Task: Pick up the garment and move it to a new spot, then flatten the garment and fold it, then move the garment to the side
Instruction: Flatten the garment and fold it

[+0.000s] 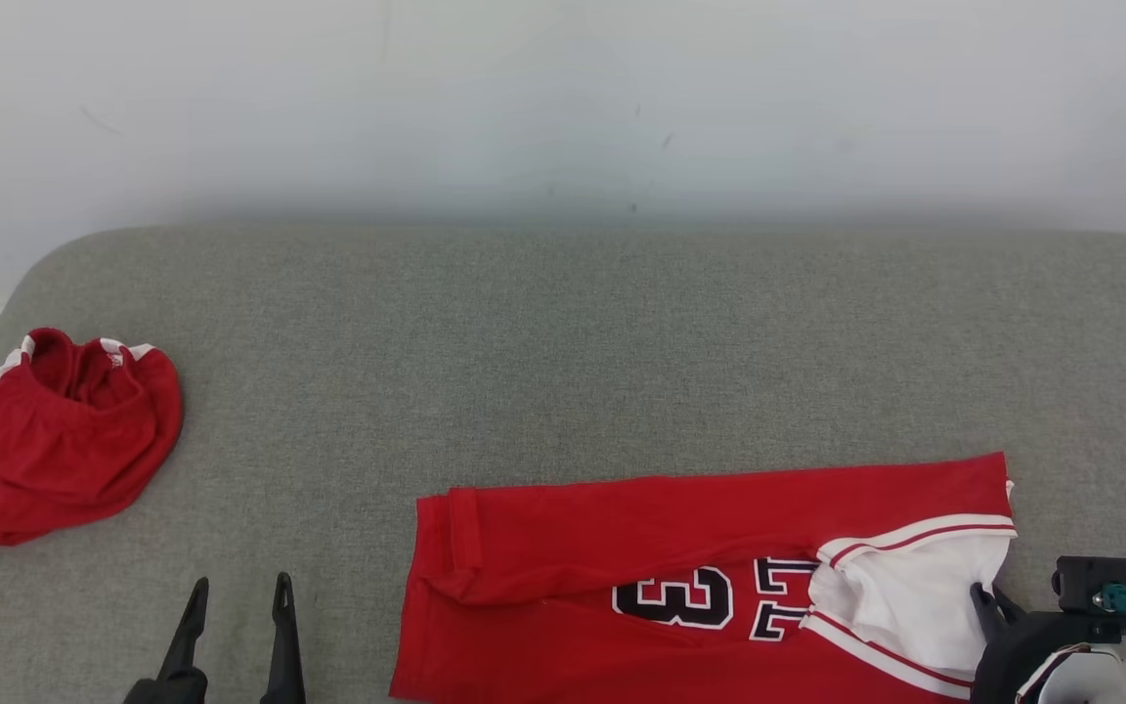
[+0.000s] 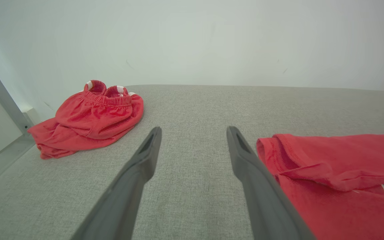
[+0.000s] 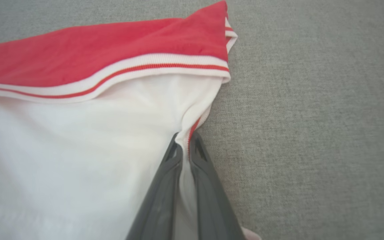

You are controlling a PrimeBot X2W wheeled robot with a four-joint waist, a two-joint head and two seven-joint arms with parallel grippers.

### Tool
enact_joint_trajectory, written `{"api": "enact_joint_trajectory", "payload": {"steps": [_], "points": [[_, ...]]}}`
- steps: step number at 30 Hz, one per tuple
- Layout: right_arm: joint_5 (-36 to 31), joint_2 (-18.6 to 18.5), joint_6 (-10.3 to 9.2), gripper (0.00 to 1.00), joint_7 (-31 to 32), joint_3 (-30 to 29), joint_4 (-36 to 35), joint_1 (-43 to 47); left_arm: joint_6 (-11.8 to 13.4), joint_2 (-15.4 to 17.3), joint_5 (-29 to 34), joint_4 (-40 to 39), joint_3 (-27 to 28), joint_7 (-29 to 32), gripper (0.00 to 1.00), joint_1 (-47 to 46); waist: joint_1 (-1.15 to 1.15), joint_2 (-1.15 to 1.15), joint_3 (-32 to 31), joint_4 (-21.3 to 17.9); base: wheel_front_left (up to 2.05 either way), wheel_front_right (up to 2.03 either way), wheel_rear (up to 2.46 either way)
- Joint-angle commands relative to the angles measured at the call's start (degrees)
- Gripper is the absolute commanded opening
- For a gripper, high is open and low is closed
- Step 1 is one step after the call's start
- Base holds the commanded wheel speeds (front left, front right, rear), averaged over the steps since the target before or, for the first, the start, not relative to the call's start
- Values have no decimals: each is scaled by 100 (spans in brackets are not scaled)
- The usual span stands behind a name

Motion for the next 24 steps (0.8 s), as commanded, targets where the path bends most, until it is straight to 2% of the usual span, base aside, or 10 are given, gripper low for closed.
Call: {"api": "enact_joint_trajectory", "payload": {"steps": [1,5,13,18,24], "points": [[65,49,-11,0,50,74,137,112,2,-34,29,9,21,-18,100,102,0,0,-47,-12,0,0,0],[272,-166,-17,0,-62,139,329,157,-38,-76,66,53,98,-18,100,191,0,0,-204,-60,0,0,0],[418,-811,-13,0,-469,-202,744,93,-80,-132,142,8,223,-18,100,300,0,0,-322,-163,0,0,0],[359,-782,-12,0,-621,-154,515,-6,-96,-156,138,-33,347,-18,100,372,0,0,-342,-318,0,0,0],[427,-590,-11,0,-697,62,-456,92,-129,-184,190,-38,405,-18,100,386,0,0,-346,-440,0,0,0]]}}
